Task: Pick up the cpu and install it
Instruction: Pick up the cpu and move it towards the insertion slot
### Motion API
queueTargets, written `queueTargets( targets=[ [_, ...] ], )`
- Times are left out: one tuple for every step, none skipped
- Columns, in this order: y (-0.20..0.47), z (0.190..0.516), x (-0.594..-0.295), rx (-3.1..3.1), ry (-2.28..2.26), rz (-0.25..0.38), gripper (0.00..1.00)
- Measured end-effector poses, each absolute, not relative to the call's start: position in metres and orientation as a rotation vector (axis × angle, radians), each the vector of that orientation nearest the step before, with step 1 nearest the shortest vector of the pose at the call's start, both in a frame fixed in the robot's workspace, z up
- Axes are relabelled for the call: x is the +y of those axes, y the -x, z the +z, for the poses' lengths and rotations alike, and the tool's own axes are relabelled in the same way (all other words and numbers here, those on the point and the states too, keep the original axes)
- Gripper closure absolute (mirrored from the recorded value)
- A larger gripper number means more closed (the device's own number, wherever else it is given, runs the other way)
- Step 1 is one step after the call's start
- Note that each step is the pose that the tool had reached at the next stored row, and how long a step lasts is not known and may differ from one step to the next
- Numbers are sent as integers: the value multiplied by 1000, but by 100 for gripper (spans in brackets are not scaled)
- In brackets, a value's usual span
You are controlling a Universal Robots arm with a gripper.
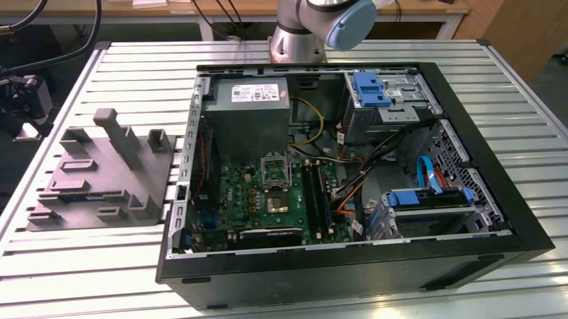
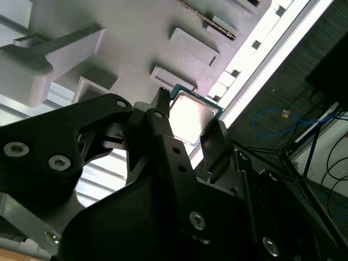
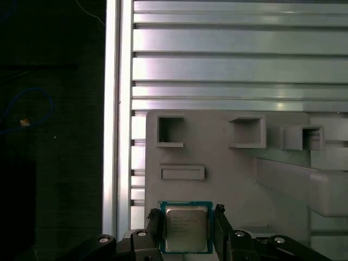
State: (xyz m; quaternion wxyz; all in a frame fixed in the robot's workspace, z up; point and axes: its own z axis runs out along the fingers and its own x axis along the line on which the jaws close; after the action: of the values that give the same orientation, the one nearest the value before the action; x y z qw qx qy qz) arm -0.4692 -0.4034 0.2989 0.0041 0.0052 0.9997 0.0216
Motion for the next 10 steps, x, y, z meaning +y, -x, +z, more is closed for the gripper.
queueTargets(
  targets=[
    [469,299,-403,3133,-16,68,53],
    [469,299,-403,3133,-16,68,53],
    [469,300,-403,3133,-16,68,53],
    [469,300,-403,3133,-16,68,53],
    [469,300,-403,3133,-16,68,53],
    [469,300,-403,3133,-16,68,53],
    [469,301,-403,3133,-16,68,53],
    [469,301,-403,3133,-16,68,53],
    [469,301,-403,3133,-16,68,53],
    [469,301,-403,3133,-16,68,53]
  ],
)
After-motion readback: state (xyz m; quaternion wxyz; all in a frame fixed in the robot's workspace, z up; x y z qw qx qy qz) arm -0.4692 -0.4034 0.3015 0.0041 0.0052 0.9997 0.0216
